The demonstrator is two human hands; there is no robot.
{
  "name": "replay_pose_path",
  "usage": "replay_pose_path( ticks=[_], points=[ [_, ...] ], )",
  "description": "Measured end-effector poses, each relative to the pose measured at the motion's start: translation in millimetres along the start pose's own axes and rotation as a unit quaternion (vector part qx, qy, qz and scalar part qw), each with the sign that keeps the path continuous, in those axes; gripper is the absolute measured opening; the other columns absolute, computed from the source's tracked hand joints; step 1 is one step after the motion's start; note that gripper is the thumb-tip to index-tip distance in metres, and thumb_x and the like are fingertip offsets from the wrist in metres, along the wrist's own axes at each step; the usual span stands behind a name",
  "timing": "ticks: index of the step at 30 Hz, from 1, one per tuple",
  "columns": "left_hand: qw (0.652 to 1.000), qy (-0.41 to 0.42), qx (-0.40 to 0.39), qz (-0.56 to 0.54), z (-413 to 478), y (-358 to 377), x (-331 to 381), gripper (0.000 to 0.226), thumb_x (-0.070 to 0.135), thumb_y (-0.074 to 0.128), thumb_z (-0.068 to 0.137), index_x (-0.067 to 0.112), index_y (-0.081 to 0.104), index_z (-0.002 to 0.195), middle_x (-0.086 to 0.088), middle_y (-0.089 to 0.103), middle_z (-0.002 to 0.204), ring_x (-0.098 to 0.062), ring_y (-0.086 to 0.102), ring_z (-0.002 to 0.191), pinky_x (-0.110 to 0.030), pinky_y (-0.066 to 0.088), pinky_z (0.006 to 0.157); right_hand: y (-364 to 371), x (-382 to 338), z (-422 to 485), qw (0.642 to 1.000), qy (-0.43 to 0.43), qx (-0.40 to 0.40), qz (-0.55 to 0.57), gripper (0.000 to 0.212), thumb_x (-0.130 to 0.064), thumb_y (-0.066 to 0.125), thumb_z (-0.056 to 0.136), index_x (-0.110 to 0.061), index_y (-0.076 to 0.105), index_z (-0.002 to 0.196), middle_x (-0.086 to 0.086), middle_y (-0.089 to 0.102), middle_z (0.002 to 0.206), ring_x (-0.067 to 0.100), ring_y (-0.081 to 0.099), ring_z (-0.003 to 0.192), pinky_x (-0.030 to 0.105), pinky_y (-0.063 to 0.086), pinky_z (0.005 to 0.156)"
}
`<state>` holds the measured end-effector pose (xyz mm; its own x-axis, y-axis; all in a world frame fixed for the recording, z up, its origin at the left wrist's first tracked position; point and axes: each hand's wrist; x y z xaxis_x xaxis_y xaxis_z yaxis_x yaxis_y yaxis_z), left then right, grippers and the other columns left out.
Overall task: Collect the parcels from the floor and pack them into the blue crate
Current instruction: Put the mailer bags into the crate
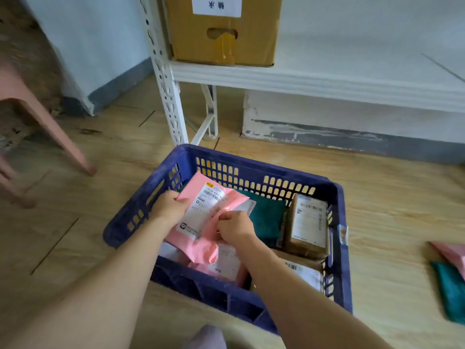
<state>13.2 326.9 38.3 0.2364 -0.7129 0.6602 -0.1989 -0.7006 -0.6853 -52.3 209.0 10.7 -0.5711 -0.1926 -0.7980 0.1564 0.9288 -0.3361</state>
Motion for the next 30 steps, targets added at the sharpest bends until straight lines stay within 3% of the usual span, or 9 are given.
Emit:
replay_pose_path(
  ticks=[5,8,11,14,17,22,25,28,30],
  points=[
    [0.997,-0.060,0.024,0.049,10.2,0.5,-30.9,0.036,0.017,0.052,0.094,0.003,0.055,0.127,-0.022,0.051,0.132,-0.034,0.046,0.125,-0.034,0.032,0.095,39.7,8.9,25.3,0.997,0.029,-0.058,-0.033,0.036,0.006,0.041,0.081,-0.016,0.059,0.058,0.012,0.067,0.076,0.032,0.069,0.078,0.042,0.057,0.083],
    [0.991,-0.073,0.032,0.103,25.1,6.5,-48.3,0.036,0.017,0.052,0.093,0.005,0.055,0.127,-0.021,0.047,0.136,-0.034,0.042,0.128,-0.037,0.031,0.102,53.1,19.2,38.7,0.993,0.061,-0.098,-0.024,0.032,0.006,0.043,0.089,-0.011,0.060,0.067,0.007,0.062,0.062,0.023,0.063,0.059,0.036,0.058,0.078],
    [0.972,-0.052,0.047,0.226,43.0,12.0,-61.8,0.036,0.020,0.053,0.090,0.013,0.052,0.125,-0.015,0.048,0.132,-0.038,0.045,0.124,-0.046,0.037,0.102,62.4,31.5,49.8,0.987,0.077,-0.129,-0.059,0.016,-0.002,0.048,0.094,-0.001,0.064,0.093,0.008,0.067,0.069,0.022,0.069,0.067,0.035,0.059,0.077],
    [0.923,0.097,0.066,0.366,54.0,16.7,-66.1,0.054,0.008,0.051,0.088,0.020,0.035,0.139,-0.010,0.034,0.142,-0.032,0.038,0.129,-0.045,0.042,0.099,71.8,40.7,56.1,0.970,0.047,-0.103,-0.214,0.019,-0.022,0.060,0.090,-0.007,0.066,0.100,0.003,0.072,0.087,0.017,0.070,0.079,0.034,0.059,0.077],
    [0.888,0.232,-0.036,0.395,56.4,30.7,-61.8,0.087,-0.011,0.044,0.080,0.030,0.012,0.150,0.002,0.001,0.157,-0.028,0.011,0.144,-0.036,0.044,0.101,68.0,36.6,49.8,0.945,-0.008,-0.015,-0.327,0.028,-0.036,0.062,0.085,-0.013,0.065,0.099,0.003,0.071,0.097,0.020,0.067,0.089,0.028,0.054,0.074],
    [0.868,0.109,-0.208,0.438,64.1,50.6,-83.9,0.102,0.021,0.067,0.077,0.037,-0.003,0.149,0.001,-0.015,0.156,-0.033,-0.002,0.145,-0.051,0.022,0.114,50.0,32.2,48.8,0.887,-0.210,0.086,-0.403,0.042,-0.017,0.051,0.088,-0.020,0.044,0.130,0.007,0.040,0.135,0.026,0.037,0.125,0.036,0.040,0.097],
    [0.863,0.074,-0.230,0.444,68.4,50.5,-86.1,0.107,0.023,0.071,0.078,0.038,-0.008,0.148,0.000,-0.018,0.157,-0.035,0.009,0.144,-0.049,0.031,0.112,49.7,39.9,56.6,0.855,-0.186,0.001,-0.484,0.045,-0.027,0.050,0.092,-0.029,0.041,0.136,0.010,0.016,0.154,0.031,0.011,0.143,0.049,0.016,0.116],
    [0.861,0.041,-0.261,0.434,71.4,55.7,-90.0,0.118,0.020,0.077,0.073,0.043,-0.014,0.145,0.001,-0.016,0.157,-0.035,0.028,0.137,-0.045,0.043,0.101,53.5,53.0,64.2,0.841,-0.124,-0.084,-0.520,0.050,-0.036,0.052,0.091,-0.036,0.037,0.139,0.009,-0.002,0.159,0.034,-0.006,0.146,0.058,0.001,0.114],
    [0.861,0.023,-0.282,0.423,74.0,59.0,-92.1,0.123,0.028,0.080,0.070,0.041,-0.017,0.145,0.002,-0.029,0.153,-0.037,0.021,0.141,-0.041,0.044,0.098,54.6,55.4,68.2,0.829,-0.106,-0.121,-0.536,0.053,-0.042,0.053,0.090,-0.041,0.035,0.140,0.010,-0.009,0.158,0.035,-0.010,0.145,0.061,-0.001,0.113]
  ],
)
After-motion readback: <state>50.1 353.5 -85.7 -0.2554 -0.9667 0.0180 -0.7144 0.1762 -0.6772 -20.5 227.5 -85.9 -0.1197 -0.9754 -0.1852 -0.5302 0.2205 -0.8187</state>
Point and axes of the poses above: each hand's wrist, its own z-axis towards the middle knuckle, its own y-axis out of the palm, x = y × z
